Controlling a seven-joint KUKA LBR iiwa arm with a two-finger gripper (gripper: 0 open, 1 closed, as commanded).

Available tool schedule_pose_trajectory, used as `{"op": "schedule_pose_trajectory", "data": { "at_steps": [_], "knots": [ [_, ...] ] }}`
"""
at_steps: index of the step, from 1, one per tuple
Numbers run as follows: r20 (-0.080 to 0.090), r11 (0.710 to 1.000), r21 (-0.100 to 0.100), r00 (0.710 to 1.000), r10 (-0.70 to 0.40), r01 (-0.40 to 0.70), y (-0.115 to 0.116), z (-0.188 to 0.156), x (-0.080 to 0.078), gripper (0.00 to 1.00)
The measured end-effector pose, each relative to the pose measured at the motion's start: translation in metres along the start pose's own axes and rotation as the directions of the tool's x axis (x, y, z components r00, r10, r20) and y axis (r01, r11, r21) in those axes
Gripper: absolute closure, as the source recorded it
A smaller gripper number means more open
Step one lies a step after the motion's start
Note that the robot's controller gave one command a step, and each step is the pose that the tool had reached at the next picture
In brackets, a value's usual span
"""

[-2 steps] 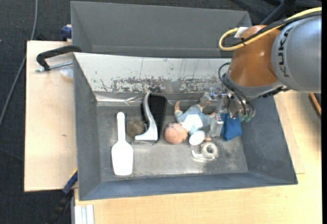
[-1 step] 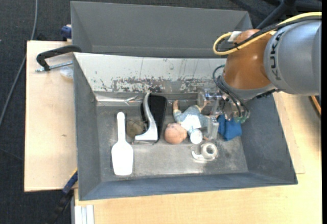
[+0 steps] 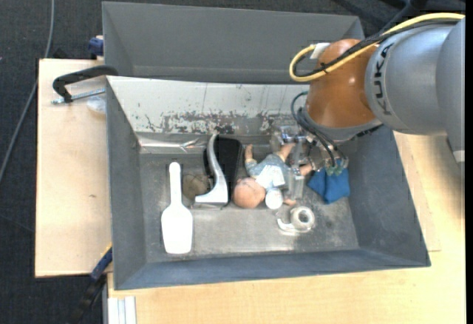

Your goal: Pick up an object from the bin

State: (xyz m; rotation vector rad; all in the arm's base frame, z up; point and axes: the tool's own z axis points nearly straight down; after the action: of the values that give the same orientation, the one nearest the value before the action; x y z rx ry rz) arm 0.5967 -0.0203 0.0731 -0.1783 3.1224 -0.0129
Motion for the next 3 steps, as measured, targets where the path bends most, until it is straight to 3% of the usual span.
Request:
{"op": "schedule_pose_trajectory", "data": {
  "at_steps": [1,2,3],
  "knots": [
    [0.001,0.976,-0.004,0.976,-0.217,0.217,0.026,0.001,0.014,0.00],
    [0.006,0.899,0.004,0.899,-0.439,0.438,0.034,0.001,0.003,1.00],
    [0.006,0.899,0.004,0.899,-0.439,0.438,0.034,0.001,0.003,1.00]
  ]
}}
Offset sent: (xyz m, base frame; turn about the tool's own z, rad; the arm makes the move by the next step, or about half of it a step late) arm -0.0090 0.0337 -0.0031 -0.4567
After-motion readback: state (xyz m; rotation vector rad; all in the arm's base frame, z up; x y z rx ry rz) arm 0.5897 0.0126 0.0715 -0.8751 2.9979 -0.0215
